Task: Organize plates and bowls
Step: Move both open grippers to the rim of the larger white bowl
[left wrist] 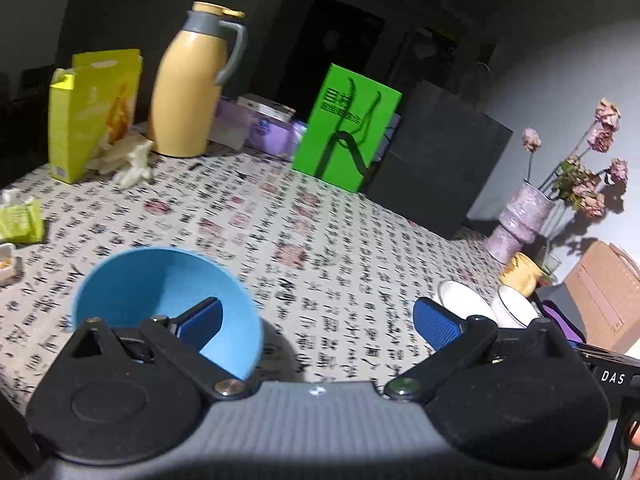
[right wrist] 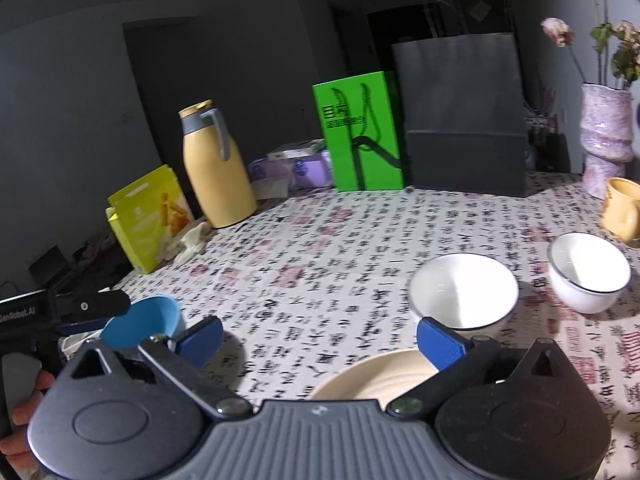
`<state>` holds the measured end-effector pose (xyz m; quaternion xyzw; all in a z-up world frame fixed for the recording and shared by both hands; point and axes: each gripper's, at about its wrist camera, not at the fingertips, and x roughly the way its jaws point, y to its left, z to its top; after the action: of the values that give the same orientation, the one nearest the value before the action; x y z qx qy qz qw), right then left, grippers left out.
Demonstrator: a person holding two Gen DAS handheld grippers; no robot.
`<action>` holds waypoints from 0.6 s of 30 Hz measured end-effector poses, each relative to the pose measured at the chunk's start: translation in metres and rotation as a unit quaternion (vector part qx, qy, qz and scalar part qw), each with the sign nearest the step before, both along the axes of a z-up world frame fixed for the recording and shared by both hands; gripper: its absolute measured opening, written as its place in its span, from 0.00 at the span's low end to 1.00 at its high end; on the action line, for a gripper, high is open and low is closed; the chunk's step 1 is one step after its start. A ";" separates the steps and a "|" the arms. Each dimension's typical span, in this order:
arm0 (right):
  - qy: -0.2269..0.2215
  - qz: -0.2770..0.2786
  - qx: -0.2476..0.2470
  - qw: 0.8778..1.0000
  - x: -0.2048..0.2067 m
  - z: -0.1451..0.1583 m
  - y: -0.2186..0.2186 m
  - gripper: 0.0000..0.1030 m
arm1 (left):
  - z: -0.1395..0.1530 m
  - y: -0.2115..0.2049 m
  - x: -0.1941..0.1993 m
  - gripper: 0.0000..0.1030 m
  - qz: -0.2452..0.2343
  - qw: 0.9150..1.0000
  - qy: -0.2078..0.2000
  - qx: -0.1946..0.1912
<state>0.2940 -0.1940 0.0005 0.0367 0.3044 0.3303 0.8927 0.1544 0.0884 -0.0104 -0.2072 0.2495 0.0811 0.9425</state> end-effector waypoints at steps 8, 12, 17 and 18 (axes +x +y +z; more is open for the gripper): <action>0.001 -0.016 -0.004 1.000 0.017 -0.006 -0.031 1.00 | -0.001 -0.029 0.027 1.00 -0.018 1.000 0.007 0.007; 0.005 -0.024 -0.004 1.000 0.028 -0.010 -0.046 1.00 | -0.003 -0.044 0.044 1.00 -0.033 0.999 0.017 0.010; 0.009 -0.031 -0.012 0.999 0.042 -0.015 -0.062 1.00 | -0.007 -0.062 0.065 1.00 -0.050 0.998 0.032 0.015; 0.009 -0.032 -0.013 0.999 0.045 -0.016 -0.065 1.00 | -0.008 -0.066 0.070 1.00 -0.054 0.998 0.035 0.016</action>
<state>0.3395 -0.2588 -0.0156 0.0376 0.3157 0.2971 0.9004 0.2241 0.0227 -0.0179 -0.1755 0.2920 0.0408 0.9393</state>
